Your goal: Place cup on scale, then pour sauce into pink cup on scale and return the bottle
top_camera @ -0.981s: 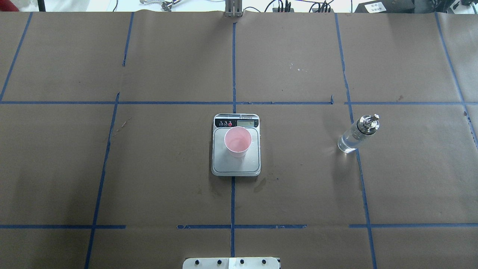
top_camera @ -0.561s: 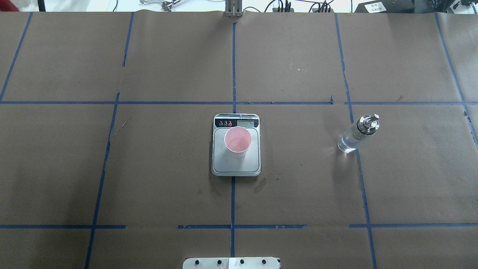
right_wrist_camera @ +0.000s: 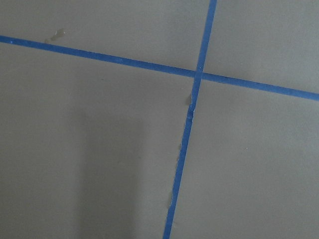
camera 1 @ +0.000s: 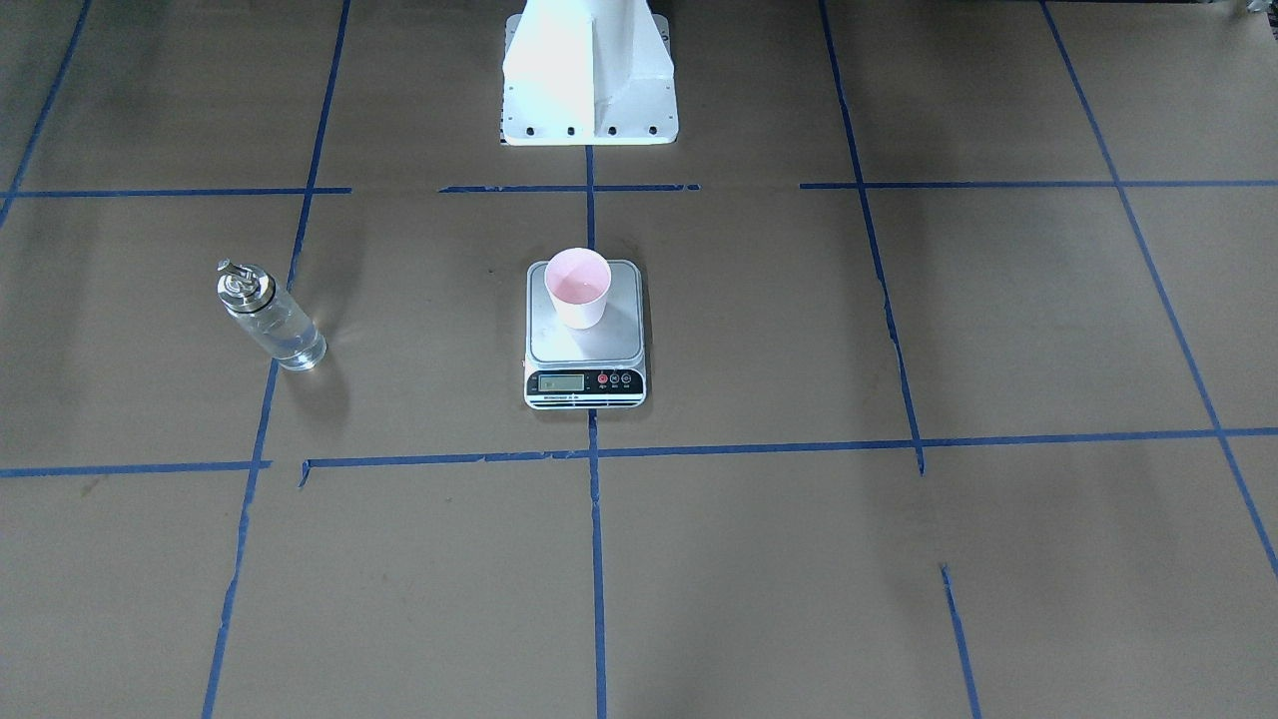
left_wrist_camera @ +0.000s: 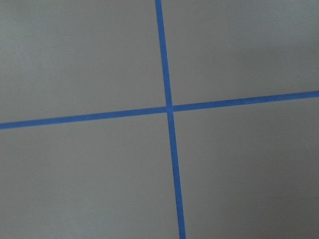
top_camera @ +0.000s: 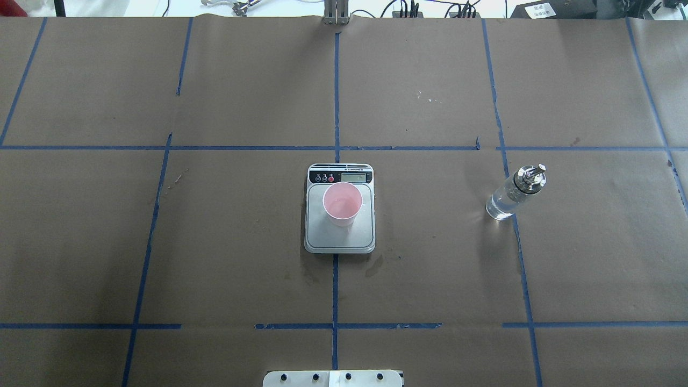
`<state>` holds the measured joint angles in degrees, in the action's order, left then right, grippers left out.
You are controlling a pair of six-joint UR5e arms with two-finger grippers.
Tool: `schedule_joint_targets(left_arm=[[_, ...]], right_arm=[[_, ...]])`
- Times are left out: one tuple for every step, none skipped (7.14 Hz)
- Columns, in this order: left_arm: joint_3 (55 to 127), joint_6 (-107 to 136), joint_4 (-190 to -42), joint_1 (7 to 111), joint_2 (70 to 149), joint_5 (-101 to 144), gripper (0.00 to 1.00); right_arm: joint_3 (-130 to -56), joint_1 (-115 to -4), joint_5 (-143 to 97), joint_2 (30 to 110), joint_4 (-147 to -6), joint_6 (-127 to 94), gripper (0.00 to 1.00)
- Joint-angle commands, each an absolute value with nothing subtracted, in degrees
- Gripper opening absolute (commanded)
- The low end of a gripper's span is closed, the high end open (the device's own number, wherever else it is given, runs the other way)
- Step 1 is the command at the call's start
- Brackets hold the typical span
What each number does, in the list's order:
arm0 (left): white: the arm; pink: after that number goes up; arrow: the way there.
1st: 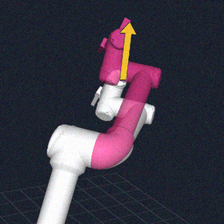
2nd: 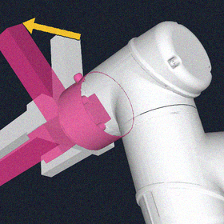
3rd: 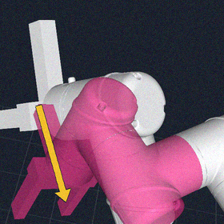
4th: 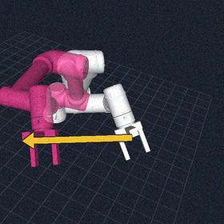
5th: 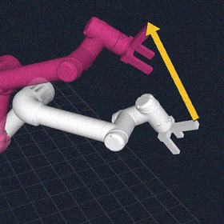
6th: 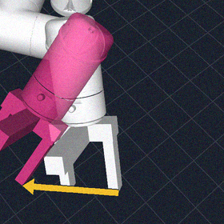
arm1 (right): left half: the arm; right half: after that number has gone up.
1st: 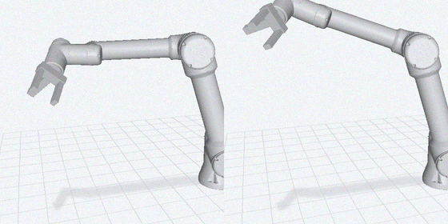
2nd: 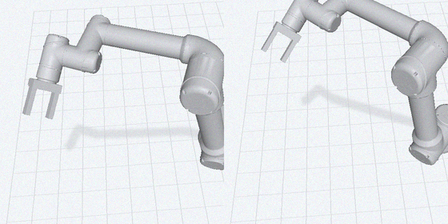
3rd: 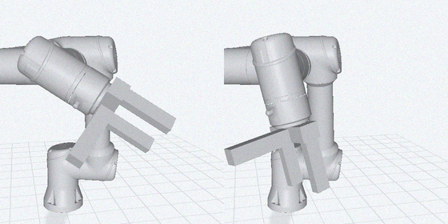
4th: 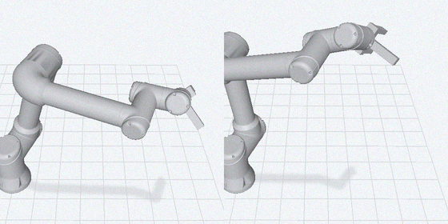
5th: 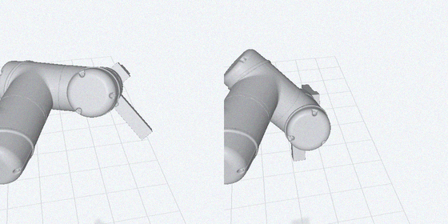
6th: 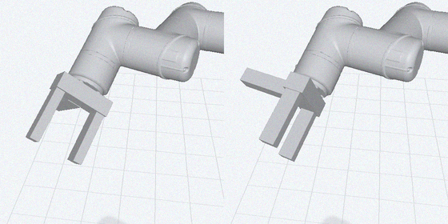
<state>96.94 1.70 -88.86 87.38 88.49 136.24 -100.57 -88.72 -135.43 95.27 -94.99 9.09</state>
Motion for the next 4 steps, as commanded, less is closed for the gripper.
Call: schedule_joint_targets(left_arm=[[97.5, 1.8, -88.6, 87.7, 87.8, 140.7, 1.0], [96.7, 2.2, -88.5, 87.7, 87.8, 140.1, 1.0], [95.5, 2.2, -88.5, 87.6, 87.8, 140.3, 1.0], [95.2, 2.3, -88.6, 87.6, 88.2, 140.4, 1.0]], right_arm=[[-100.5, -88.7, -135.4, 95.3, -95.0, 9.1, 1.0], [-100.4, -88.7, -135.5, 95.3, -95.0, 9.1, 1.0], [-100.4, -88.7, -135.5, 95.3, -95.0, 9.1, 1.0], [-100.3, -88.7, -135.4, 95.3, -95.0, 9.1, 1.0]])
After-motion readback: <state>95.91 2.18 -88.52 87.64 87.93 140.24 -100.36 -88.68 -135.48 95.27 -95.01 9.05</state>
